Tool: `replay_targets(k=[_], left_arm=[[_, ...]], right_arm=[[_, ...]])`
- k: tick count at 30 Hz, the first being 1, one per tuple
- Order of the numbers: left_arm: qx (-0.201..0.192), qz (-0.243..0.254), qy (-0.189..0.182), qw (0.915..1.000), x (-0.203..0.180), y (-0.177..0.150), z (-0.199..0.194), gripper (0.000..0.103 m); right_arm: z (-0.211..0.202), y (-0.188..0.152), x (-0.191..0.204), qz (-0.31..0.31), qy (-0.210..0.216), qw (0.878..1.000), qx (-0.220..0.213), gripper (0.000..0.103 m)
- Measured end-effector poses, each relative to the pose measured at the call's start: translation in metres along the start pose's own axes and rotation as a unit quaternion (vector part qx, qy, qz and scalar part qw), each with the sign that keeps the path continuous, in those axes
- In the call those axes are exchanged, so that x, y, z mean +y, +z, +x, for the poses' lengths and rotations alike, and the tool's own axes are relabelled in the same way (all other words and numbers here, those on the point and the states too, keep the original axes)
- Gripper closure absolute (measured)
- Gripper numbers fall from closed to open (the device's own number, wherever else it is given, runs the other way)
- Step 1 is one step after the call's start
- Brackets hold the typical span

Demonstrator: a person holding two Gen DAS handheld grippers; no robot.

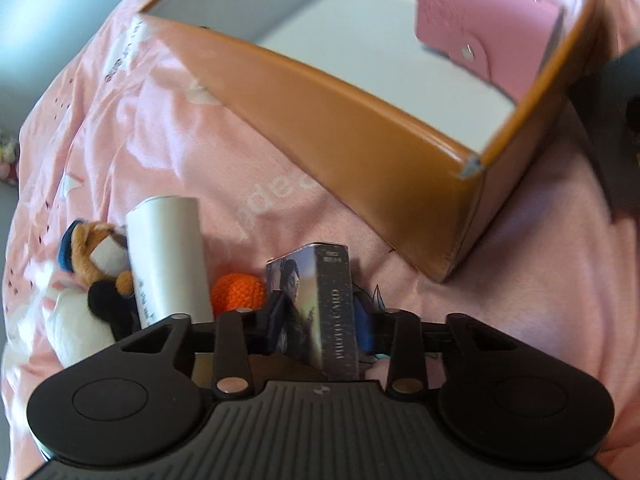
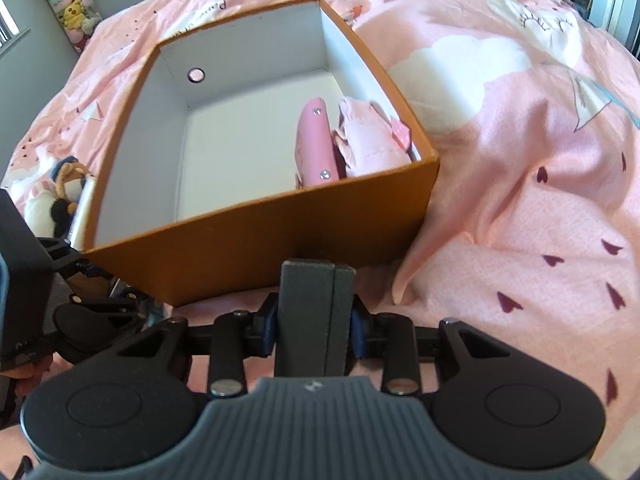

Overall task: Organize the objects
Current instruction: 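Grasp the silver PHOTO CARD box with the left tool while the right holds the case, then carry the photo card box and black case into the orange box with both tools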

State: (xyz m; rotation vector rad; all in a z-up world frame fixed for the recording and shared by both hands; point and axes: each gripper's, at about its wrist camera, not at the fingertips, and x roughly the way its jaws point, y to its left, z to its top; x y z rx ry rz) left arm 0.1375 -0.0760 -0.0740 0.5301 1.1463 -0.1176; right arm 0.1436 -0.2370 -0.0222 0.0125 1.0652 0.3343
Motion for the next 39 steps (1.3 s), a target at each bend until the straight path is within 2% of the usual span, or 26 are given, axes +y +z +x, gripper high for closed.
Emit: replay_targets(k=[3, 5, 9, 12, 17, 19, 23, 26, 28, 30, 35, 39], left_arm=[[-0.015, -0.054, -0.022, 0.9982, 0.023, -0.008, -0.015, 0.074], [-0.024, -0.098, -0.047, 0.9938, 0.042, -0.014, -0.025, 0.077], [-0.041, -0.181, -0.11, 0.9764, 0.073, -0.023, -0.048, 0.078], [-0.066, -0.218, -0.141, 0.9635, 0.086, -0.027, -0.072, 0.078], [-0.116, -0.251, -0.173, 0.9455, 0.104, -0.023, -0.117, 0.078], [-0.139, -0.265, -0.189, 0.9353, 0.112, -0.014, -0.132, 0.078], [-0.183, -0.271, -0.214, 0.9205, 0.122, 0.006, -0.158, 0.078], [-0.197, -0.263, -0.246, 0.9116, 0.121, 0.029, -0.163, 0.078], [-0.186, -0.257, -0.264, 0.9109, 0.116, 0.046, -0.155, 0.078], [-0.16, -0.255, -0.273, 0.9137, 0.106, 0.061, -0.14, 0.078], [-0.089, -0.24, -0.265, 0.9295, 0.082, 0.089, -0.098, 0.078], [-0.055, -0.24, -0.271, 0.9306, 0.074, 0.1, -0.079, 0.078]], right_arm=[[-0.012, 0.002, -0.001, 0.001, 0.005, 1.0, -0.009, 0.066], [-0.019, 0.003, -0.003, 0.002, 0.013, 1.0, -0.012, 0.066], [-0.036, 0.008, -0.006, 0.0, 0.023, 1.0, -0.021, 0.067], [-0.056, 0.011, -0.007, -0.011, 0.029, 0.999, -0.037, 0.067], [-0.085, 0.03, -0.004, -0.037, 0.046, 0.995, -0.076, 0.067], [-0.093, 0.043, -0.003, -0.043, 0.061, 0.993, -0.089, 0.067], [-0.095, 0.074, -0.005, -0.026, 0.118, 0.988, -0.092, 0.067], [-0.086, 0.095, 0.001, -0.042, 0.129, 0.987, -0.09, 0.067], [-0.071, 0.106, 0.006, -0.05, 0.118, 0.989, -0.075, 0.067], [-0.048, 0.114, 0.007, -0.057, 0.121, 0.99, -0.045, 0.067], [0.01, 0.12, 0.006, -0.069, 0.113, 0.991, 0.028, 0.067], [0.038, 0.118, 0.013, -0.099, 0.106, 0.987, 0.074, 0.067]])
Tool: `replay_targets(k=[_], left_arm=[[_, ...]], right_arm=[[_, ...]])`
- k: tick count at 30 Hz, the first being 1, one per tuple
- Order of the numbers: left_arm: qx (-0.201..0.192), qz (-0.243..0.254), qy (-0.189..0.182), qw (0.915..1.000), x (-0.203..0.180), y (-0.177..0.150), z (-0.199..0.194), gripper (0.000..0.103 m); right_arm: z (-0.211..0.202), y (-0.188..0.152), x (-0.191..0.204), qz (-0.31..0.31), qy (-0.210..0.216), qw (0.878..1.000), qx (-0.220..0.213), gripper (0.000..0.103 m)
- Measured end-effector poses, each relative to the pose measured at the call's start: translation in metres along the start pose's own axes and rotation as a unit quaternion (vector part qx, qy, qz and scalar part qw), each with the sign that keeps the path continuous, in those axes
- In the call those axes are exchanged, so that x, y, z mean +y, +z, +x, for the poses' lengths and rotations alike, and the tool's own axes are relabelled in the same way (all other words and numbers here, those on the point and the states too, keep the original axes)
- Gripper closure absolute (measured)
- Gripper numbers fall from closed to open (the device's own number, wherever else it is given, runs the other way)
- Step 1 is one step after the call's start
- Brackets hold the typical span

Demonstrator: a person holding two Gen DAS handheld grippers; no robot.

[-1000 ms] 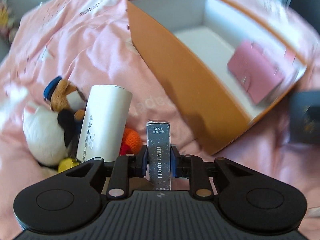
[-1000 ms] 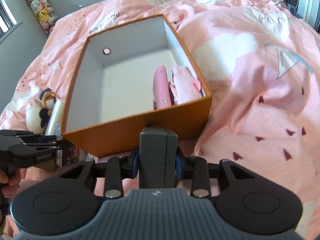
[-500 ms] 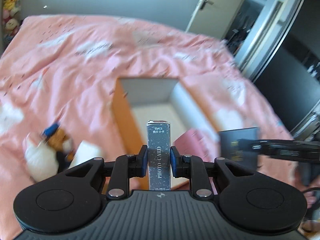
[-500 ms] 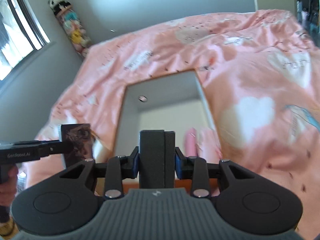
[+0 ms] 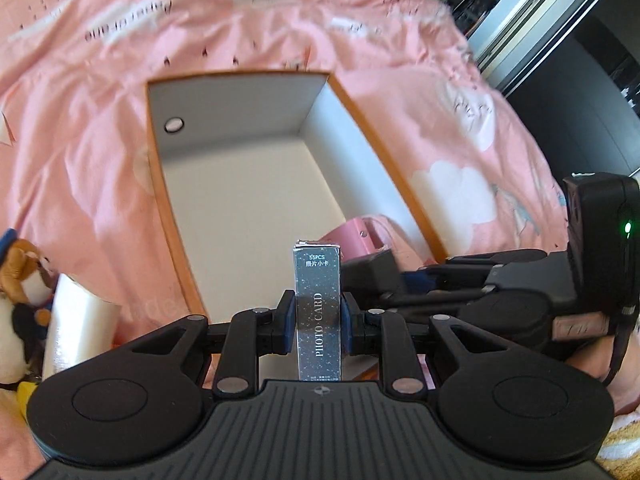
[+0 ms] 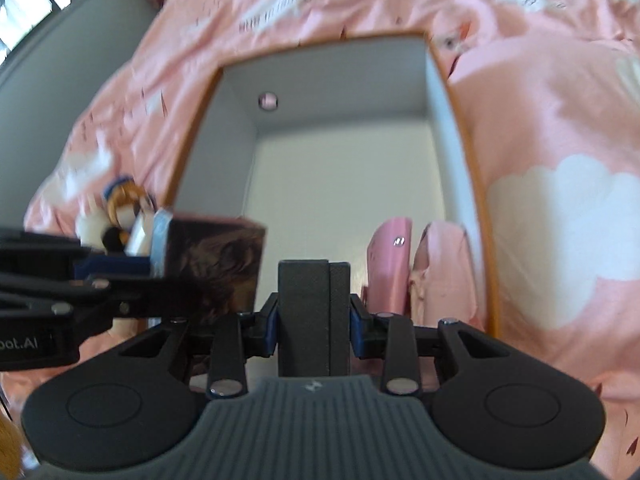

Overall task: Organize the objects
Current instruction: 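Carry the photo card box and black case into the orange box with both tools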

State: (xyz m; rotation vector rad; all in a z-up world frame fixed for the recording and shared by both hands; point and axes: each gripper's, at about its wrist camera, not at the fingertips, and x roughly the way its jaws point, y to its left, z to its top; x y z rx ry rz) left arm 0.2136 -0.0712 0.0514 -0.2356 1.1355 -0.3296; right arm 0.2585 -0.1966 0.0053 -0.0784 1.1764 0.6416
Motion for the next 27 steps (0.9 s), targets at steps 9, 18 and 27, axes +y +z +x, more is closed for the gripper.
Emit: replay_targets(k=[9, 18, 27], left_arm=[[0.057, -0.029, 0.019, 0.9978, 0.003, 0.007, 0.038, 0.078], [0.068, -0.029, 0.048, 0.9961, 0.001, 0.005, 0.051, 0.078], [0.087, -0.018, 0.077, 0.993, -0.01, 0.002, 0.068, 0.077]], right_arm=[[0.037, 0.006, -0.015, -0.009, -0.015, 0.997, 0.078, 0.068], [0.016, 0.001, -0.034, 0.039, 0.022, 0.997, 0.069, 0.067], [-0.032, 0.001, -0.021, -0.007, -0.019, 1.0, -0.004, 0.059]])
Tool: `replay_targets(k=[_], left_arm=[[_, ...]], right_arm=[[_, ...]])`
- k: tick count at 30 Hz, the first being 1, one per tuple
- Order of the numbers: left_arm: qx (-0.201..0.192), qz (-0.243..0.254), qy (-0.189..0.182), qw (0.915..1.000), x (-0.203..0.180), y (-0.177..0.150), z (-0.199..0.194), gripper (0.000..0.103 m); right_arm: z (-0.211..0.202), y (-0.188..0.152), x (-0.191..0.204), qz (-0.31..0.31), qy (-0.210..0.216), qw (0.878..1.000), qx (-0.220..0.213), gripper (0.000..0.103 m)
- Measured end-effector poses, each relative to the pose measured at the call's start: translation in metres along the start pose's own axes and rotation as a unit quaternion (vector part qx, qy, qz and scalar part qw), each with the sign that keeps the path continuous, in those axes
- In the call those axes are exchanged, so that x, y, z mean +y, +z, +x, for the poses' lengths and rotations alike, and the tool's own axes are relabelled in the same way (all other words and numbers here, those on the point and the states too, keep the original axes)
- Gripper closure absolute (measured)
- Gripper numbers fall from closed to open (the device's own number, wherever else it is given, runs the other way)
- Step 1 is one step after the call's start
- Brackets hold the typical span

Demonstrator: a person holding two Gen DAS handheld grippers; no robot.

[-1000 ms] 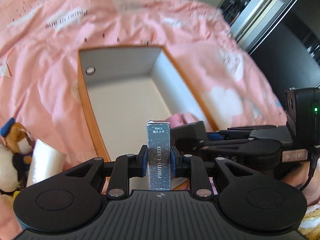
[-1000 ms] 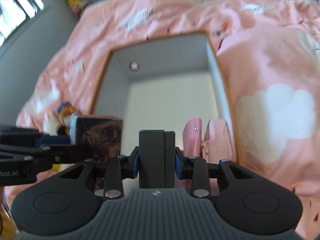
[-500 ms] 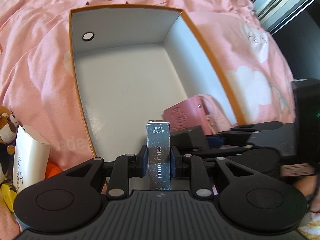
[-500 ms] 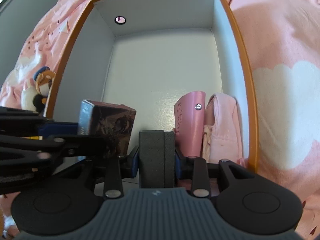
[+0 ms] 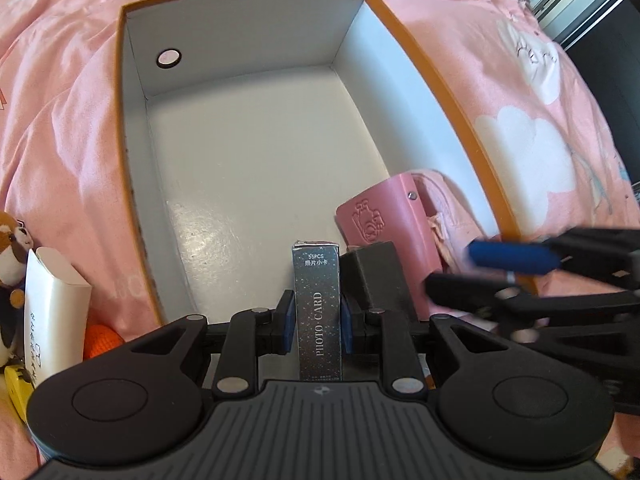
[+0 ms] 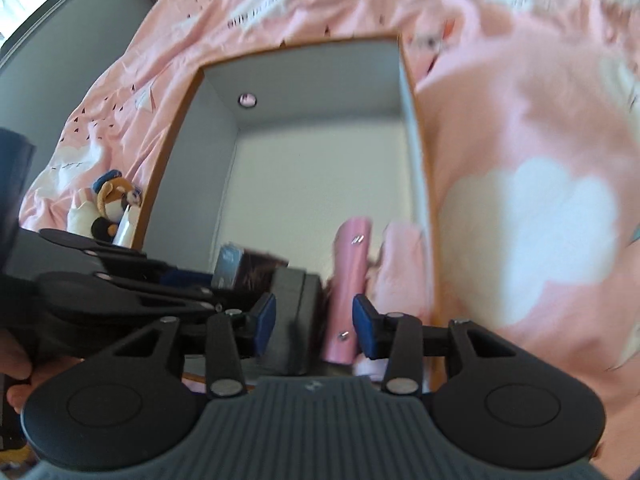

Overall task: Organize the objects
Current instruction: 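Carry the photo card box and black case into the orange box with both tools, then set both items upright beside the pink wallet, open both tools and withdraw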

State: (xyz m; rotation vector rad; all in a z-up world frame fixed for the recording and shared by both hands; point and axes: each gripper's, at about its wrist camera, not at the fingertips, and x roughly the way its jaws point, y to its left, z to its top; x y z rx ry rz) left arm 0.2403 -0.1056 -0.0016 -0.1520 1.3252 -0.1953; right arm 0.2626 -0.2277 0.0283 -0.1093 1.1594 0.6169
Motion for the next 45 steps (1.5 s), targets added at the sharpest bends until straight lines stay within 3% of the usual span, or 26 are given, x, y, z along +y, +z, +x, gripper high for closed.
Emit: replay_targets(k=[5, 16, 20, 24, 25, 27, 28, 31, 38, 40, 42, 45], left_arm=[[0.015, -0.017, 0.002, 0.9997, 0.001, 0.002, 0.012, 0.077], [0.049, -0.105, -0.067, 0.991, 0.023, 0.004, 0.025, 0.074], [0.045, -0.115, -0.091, 0.9881, 0.031, 0.003, 0.024, 0.073], [0.036, -0.121, -0.117, 0.9851, 0.042, -0.002, 0.021, 0.071], [0.033, -0.122, -0.127, 0.9838, 0.044, -0.004, 0.02, 0.068], [0.032, -0.12, -0.159, 0.9795, 0.047, -0.006, 0.016, 0.046], [0.031, -0.118, -0.165, 0.9787, 0.047, -0.007, 0.016, 0.043], [0.03, -0.095, -0.144, 0.9846, 0.043, -0.008, 0.016, 0.053], [0.023, -0.068, -0.148, 0.9864, 0.04, -0.008, 0.013, 0.058], [0.014, -0.061, -0.15, 0.9867, 0.04, -0.011, 0.007, 0.057], [-0.005, -0.052, -0.15, 0.9873, 0.042, -0.015, -0.001, 0.057], [-0.031, -0.045, -0.146, 0.9878, 0.046, -0.017, -0.014, 0.057]], right_arm=[[-0.005, -0.001, -0.004, -0.001, -0.009, 1.0, -0.016, 0.058], [-0.002, 0.001, -0.015, -0.001, -0.008, 1.0, -0.023, 0.059], [0.005, 0.009, -0.012, -0.017, -0.02, 0.999, -0.02, 0.076], [0.012, 0.017, -0.012, -0.031, -0.031, 0.999, -0.021, 0.078], [0.013, 0.02, -0.012, -0.036, -0.034, 0.999, -0.022, 0.078], [0.017, 0.025, -0.011, -0.045, -0.043, 0.998, -0.025, 0.077], [0.019, 0.029, -0.01, -0.052, -0.047, 0.997, -0.025, 0.077], [0.03, 0.04, -0.008, -0.072, -0.056, 0.996, -0.021, 0.077], [0.056, 0.053, -0.004, -0.097, -0.066, 0.993, 0.006, 0.077], [0.06, 0.053, -0.002, -0.106, -0.068, 0.992, 0.007, 0.078], [0.063, 0.052, -0.001, -0.109, -0.063, 0.992, 0.012, 0.085], [0.065, 0.053, 0.001, -0.114, -0.063, 0.991, 0.017, 0.086]])
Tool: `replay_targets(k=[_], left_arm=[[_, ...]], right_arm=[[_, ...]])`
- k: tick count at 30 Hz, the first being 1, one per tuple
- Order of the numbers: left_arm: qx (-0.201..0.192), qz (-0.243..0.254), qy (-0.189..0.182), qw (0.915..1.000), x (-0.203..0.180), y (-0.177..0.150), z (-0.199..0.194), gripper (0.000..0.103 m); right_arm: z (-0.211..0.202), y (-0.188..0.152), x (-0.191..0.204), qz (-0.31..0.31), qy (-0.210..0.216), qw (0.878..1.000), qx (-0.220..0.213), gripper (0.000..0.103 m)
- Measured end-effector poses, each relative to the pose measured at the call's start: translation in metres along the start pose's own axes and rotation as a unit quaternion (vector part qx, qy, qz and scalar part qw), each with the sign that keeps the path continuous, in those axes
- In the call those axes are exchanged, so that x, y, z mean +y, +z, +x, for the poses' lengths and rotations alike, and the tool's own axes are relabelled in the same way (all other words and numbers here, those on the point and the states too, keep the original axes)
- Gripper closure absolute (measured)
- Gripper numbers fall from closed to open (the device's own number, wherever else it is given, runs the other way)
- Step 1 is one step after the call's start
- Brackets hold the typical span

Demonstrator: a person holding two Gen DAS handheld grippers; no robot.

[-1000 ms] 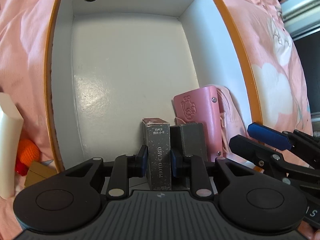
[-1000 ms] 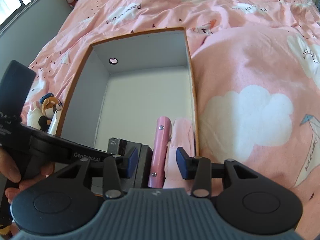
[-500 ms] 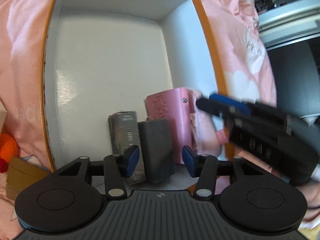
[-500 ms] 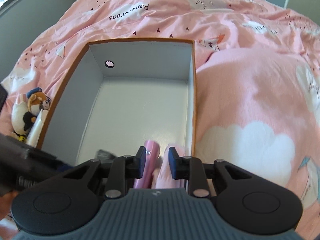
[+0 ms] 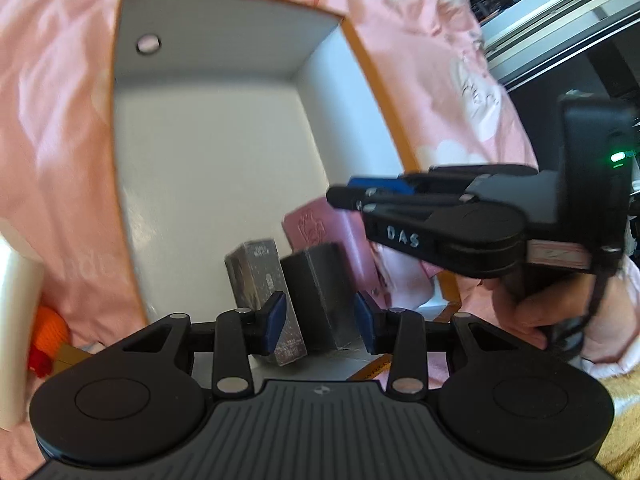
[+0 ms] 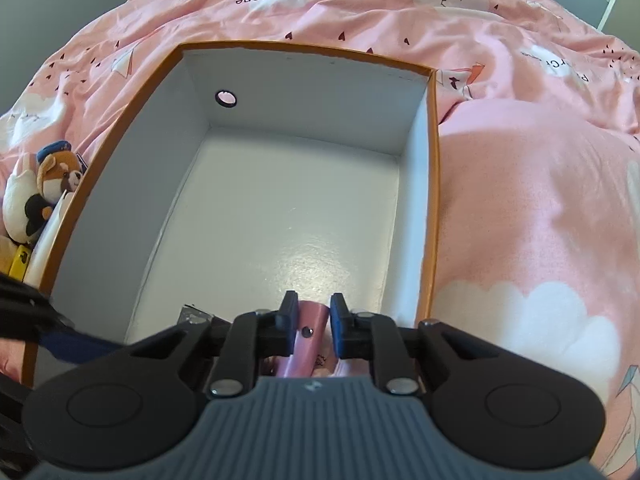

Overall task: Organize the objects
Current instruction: 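Set both items upright beside the pink wallet, open both tools and withdraw, then move the right tool onto the small tan box in the pile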

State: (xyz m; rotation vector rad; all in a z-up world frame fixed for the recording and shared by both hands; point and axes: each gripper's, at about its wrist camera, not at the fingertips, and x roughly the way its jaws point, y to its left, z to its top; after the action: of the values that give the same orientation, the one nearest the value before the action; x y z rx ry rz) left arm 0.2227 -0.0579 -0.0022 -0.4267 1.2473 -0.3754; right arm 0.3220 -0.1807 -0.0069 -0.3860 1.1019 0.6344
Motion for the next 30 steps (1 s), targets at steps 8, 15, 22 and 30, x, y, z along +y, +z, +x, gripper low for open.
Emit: replay_targets(k=[8, 15, 22, 30], left_arm=[[-0.059, -0.026, 0.01, 0.9979, 0.011, -0.001, -0.026, 0.057], [-0.101, -0.054, 0.025, 0.9931, 0.027, -0.015, -0.044, 0.058], [-0.144, -0.076, 0.026, 0.9863, 0.045, -0.029, -0.069, 0.06], [-0.139, -0.061, 0.096, 0.9838, 0.073, -0.057, -0.097, 0.06]], right_arm=[[-0.006, -0.005, 0.011, -0.022, -0.011, 0.999, 0.03, 0.087], [-0.012, -0.006, 0.015, -0.014, -0.024, 1.0, 0.01, 0.08], [-0.043, -0.009, 0.056, -0.073, -0.012, 0.997, -0.026, 0.059], [-0.061, -0.023, 0.119, -0.09, 0.048, 0.993, -0.059, 0.059]])
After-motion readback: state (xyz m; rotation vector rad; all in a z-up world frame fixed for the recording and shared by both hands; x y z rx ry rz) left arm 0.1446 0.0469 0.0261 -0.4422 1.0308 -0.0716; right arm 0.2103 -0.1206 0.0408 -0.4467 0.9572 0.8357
